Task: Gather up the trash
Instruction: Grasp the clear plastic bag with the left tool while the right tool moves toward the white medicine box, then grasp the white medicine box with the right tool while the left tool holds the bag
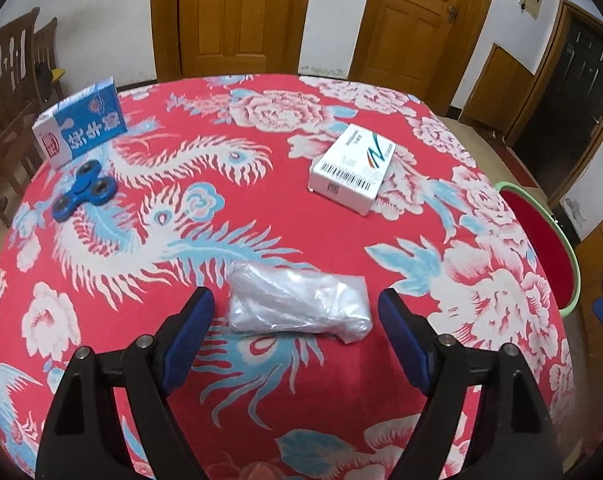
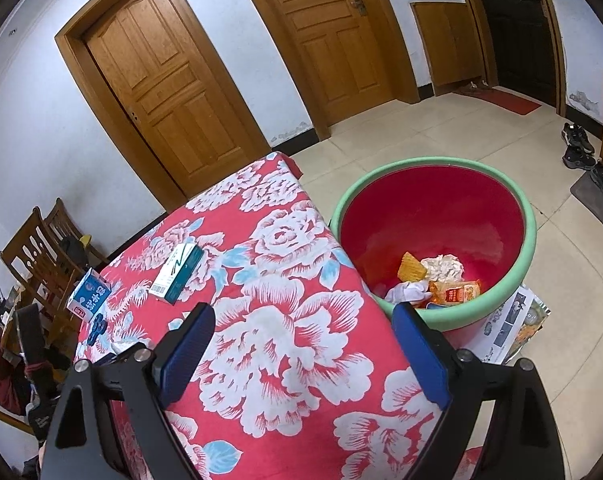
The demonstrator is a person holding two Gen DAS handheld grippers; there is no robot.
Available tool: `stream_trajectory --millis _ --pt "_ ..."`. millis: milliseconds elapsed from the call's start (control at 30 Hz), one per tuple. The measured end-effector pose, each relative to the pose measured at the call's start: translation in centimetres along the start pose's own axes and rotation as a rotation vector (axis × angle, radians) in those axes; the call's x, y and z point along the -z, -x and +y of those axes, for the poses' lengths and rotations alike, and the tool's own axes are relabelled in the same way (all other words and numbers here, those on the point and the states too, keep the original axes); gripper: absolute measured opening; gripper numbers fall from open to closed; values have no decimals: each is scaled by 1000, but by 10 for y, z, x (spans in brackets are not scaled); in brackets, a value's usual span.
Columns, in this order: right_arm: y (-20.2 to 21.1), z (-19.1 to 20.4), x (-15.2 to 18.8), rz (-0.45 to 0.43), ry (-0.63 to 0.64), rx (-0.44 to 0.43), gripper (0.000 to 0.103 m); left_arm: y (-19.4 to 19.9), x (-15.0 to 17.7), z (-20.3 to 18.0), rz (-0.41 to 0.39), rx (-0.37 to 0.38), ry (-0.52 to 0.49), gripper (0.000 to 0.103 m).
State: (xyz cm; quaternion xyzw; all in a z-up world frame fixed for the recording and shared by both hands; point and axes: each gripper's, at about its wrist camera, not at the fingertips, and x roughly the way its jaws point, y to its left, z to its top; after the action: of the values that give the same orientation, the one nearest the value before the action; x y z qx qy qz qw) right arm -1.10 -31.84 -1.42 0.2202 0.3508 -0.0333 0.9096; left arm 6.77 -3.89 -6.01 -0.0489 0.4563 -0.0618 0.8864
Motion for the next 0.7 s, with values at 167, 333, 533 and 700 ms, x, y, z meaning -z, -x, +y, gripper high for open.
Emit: stream_trajectory --millis 167,333,533,700 --pt "-1 3 0 6 10 2 92 -5 3 -1 21 13 -14 83" --pt "-4 7 -1 17 16 1 92 -3 2 2 17 18 2 70" --pt "-7 18 -2 26 42 -1 92 0 -6 16 11 67 41 69" --pt "-15 33 -7 43 63 -9 92 7 -26 32 -33 46 52 69"
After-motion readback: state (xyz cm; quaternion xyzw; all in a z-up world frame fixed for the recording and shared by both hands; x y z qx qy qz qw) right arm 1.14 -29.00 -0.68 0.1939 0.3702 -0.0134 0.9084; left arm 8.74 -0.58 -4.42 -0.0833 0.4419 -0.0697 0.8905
